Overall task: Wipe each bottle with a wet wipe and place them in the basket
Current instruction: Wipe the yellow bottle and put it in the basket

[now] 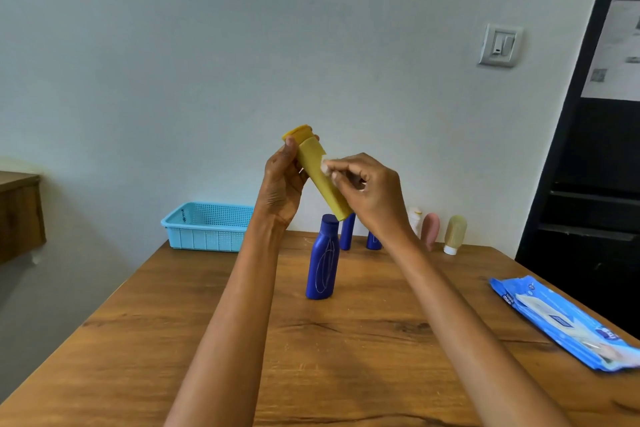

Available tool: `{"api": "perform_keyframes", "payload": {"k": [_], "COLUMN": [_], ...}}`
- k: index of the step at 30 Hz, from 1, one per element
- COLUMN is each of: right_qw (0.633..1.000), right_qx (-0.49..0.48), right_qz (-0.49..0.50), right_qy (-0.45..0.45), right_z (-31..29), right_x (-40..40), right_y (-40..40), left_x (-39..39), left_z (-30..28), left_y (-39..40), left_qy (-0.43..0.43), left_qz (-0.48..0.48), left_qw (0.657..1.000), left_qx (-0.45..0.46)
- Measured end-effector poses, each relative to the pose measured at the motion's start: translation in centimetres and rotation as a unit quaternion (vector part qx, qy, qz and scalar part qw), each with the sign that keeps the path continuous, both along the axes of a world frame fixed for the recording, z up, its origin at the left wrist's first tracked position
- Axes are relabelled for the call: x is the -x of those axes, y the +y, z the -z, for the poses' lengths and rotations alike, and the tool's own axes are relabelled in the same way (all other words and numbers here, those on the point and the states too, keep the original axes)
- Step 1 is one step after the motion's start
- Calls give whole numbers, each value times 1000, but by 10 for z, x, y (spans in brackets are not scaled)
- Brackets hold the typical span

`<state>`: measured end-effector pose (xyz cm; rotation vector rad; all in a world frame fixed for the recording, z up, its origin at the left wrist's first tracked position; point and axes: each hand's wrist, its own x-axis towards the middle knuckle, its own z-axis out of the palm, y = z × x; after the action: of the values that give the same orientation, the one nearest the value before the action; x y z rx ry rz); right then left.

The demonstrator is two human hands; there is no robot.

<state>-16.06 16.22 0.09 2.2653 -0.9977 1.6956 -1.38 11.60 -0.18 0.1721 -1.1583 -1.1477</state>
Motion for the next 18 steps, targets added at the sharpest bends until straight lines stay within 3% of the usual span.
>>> {"api": "perform_keyframes", "payload": {"k": [4,9,15,18], "right_qw": [999,999,992,993], "right_qx": [9,2,66,62], "right_qz": [-18,-13,23,40], "right_qy": [47,-33,101,91], "right_z": [23,25,38,51], "right_x": [6,14,11,23], "right_y": [9,1,9,6], "left_x": [-2,1,2,5], "left_z": [1,2,-4,-6], "left_y": [0,1,3,3], "left_qy": [12,4,11,-6], "left_qz": [-7,-25,-32,-50], "left_qw": [1000,999,998,996], "left_qx": [-12,-26,-49,-68]}}
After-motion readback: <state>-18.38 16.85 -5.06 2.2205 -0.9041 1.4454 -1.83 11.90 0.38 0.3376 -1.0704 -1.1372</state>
